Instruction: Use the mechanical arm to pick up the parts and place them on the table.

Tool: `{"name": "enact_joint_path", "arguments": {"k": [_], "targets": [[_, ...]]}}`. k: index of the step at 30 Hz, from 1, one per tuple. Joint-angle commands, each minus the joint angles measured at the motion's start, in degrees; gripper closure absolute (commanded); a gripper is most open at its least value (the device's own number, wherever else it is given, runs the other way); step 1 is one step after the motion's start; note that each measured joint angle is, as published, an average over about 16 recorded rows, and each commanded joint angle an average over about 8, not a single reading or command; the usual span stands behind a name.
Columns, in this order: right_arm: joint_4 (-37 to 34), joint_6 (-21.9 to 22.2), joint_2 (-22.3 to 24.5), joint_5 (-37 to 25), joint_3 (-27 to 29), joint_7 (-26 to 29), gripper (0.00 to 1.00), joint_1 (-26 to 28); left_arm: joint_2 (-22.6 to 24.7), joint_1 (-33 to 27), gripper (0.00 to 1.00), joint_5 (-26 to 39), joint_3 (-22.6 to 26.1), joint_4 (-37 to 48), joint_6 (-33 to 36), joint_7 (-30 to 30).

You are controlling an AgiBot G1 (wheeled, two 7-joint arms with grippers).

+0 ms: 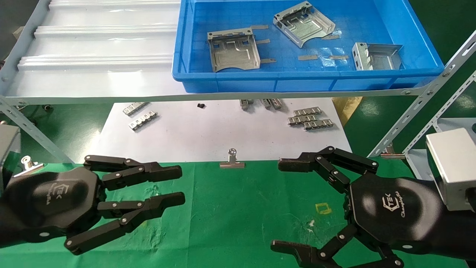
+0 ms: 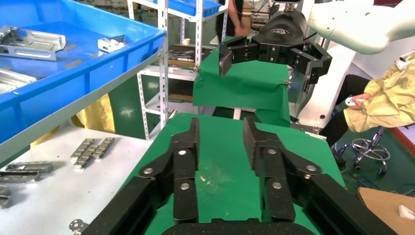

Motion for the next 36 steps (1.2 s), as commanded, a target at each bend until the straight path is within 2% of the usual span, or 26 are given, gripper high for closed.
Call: {"name": "enact_joint_path", "arguments": {"k": [1, 7, 11, 16, 22, 23, 29, 30, 31, 36], "targets": [[0.0, 0.0, 0.0, 0.0, 0.0, 0.0, 0.00, 0.0, 0.0, 0.0, 1.00, 0.0, 0.0, 0.0, 0.0, 0.0], [0.0, 0.2, 0.0, -0.1, 0.1, 0.0, 0.00, 0.2, 0.0, 0.0, 1.00, 0.0, 0.0, 0.0, 0.0, 0.0], [-0.8, 1.4, -1.2, -1.1, -0.1, 0.3, 0.00, 3.1, 0.0, 0.0, 1.00, 0.0, 0.0, 0.0, 0.0, 0.0], [-6.0, 4.5, -5.7, -5.9, -2.1, 2.2, 0.00, 12.8, 0.0, 0.0, 1.00, 0.0, 0.0, 0.0, 0.0, 0.0], [-19.5, 12.5, -14.3, -16.5, -6.7, 5.0, 0.00, 27.5, 0.0, 0.0, 1.00, 0.0, 0.0, 0.0, 0.0, 0.0], [-22.1, 14.3, -15.8, -18.5, -7.5, 5.3, 0.00, 29.7, 0.0, 0.0, 0.96, 0.0, 0.0, 0.0, 0.0, 0.0], [-38.2, 23.5, -23.6, -29.8, -12.7, 5.6, 0.00, 40.1, 0.0, 0.0, 0.21, 0.0, 0.0, 0.0, 0.0, 0.0], [-40.8, 24.6, -24.8, -31.4, -13.5, 5.4, 0.07, 41.5, 0.0, 0.0, 0.08, 0.0, 0.0, 0.0, 0.0, 0.0], [-43.4, 25.6, -25.9, -32.8, -14.3, 5.2, 0.19, 42.8, 0.0, 0.0, 0.00, 0.0, 0.0, 0.0, 0.0, 0.0], [-54.7, 29.8, -30.9, -37.7, -17.0, 3.1, 0.81, 47.8, 0.0, 0.0, 0.00, 0.0, 0.0, 0.0, 0.0, 0.0]]}}
